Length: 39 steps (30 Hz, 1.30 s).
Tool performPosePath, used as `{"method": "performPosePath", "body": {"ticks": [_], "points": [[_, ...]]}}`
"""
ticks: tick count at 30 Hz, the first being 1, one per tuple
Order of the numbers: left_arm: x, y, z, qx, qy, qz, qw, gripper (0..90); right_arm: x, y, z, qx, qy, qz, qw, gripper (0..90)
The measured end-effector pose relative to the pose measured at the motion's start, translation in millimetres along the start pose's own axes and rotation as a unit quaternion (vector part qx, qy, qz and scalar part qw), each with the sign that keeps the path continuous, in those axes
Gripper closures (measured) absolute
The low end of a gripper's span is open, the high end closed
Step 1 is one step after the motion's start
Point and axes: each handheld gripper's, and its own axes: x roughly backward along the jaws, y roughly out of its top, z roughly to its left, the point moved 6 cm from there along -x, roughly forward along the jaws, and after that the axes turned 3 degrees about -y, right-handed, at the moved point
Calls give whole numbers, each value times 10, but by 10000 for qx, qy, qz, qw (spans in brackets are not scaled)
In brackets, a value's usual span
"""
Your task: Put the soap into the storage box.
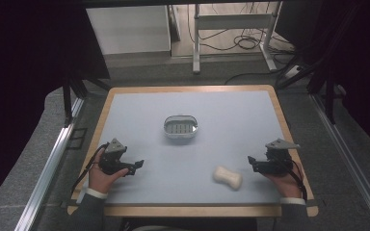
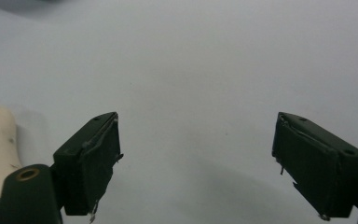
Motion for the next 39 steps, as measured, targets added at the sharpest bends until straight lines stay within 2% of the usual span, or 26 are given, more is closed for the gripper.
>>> {"method": "performPosePath", "body": {"ticks": [4,5,13,14,16,18,20,21,24,30,31,33,35,38,39], "points": [[-22,17,3,71,-16,-38,10000,86,15,-15,-21,-32,-77,56,9999,172],[-44,25,-12,86,-80,-63,9999,86,32,-20,-14,-31,-19,44,10000,175],[-26,29,17,50,-55,-29,10000,91,132,58,16,112,115,52,9999,188],[-22,29,23,45,-46,-28,10000,92,153,93,30,221,151,128,9996,192],[-20,28,26,32,-46,-17,10000,92,169,120,46,275,185,157,9993,194],[-25,27,10,45,-95,-12,9999,92,224,213,102,437,335,206,9983,205],[-21,25,8,32,-106,0,9999,92,238,238,122,481,392,230,9978,207],[-10,22,0,31,-122,1,9999,92,253,277,160,582,484,309,9967,208],[7,18,-8,22,-135,-12,9999,92,263,310,212,759,555,477,9944,212],[-16,7,-18,-13,-163,59,9998,93,251,339,300,903,760,636,9910,214],[-28,0,-24,-21,-154,85,9998,93,231,342,340,972,846,729,9890,214],[-30,-2,-25,-30,-150,96,9998,93,224,343,355,997,867,753,9884,216],[-29,-3,-25,-39,-144,100,9998,92,204,347,408,1107,929,885,9855,222],[-26,-4,-23,-41,-140,102,9998,92,195,348,447,1169,979,951,9837,226],[-22,-4,-23,-44,-139,96,9998,92,188,342,496,1211,1060,1036,9815,225]]}}
